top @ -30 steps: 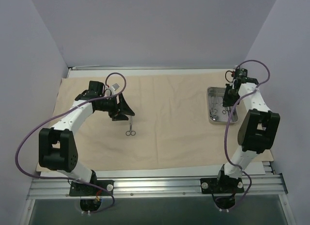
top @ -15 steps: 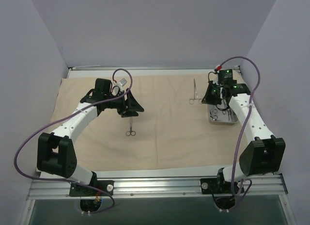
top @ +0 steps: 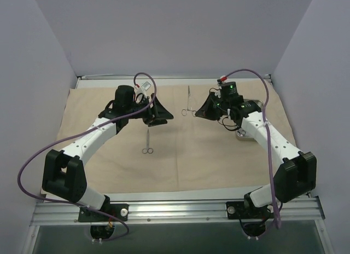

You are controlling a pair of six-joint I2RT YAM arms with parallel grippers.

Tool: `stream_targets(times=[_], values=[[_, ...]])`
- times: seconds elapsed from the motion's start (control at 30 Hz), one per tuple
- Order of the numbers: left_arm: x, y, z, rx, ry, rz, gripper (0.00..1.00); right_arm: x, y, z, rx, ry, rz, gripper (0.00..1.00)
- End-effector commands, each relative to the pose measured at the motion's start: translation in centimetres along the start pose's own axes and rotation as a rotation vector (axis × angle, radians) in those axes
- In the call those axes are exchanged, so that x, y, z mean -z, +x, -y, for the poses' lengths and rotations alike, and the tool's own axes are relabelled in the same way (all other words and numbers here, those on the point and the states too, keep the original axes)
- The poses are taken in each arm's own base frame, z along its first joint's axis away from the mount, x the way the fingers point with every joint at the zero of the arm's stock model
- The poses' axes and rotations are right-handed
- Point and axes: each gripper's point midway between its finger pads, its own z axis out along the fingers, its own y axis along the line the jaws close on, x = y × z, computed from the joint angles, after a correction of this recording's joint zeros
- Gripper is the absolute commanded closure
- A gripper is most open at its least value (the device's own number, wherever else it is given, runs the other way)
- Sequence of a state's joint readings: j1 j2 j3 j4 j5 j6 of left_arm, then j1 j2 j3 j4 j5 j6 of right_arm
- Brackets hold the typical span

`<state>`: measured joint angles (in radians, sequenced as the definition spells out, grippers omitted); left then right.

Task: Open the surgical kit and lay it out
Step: Place the medical item in the surgical kit.

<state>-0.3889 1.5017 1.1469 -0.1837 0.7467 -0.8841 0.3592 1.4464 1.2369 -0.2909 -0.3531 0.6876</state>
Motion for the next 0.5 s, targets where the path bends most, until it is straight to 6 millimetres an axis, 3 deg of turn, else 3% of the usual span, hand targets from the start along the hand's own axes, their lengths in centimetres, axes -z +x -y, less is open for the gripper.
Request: stream_targets(times=[0.0, 0.47], values=[[0.6, -1.6, 2.9, -0.070, 0.065, 0.092, 0.34, 0.1, 0.4, -3.9, -0.032, -0.124, 0.018, 1.00], [0.0, -1.5, 2.5, -0.074, 0.056, 0.080, 0.39, -1.7, 3.1, -6.0, -0.018, -0.150, -0.041, 1.00]])
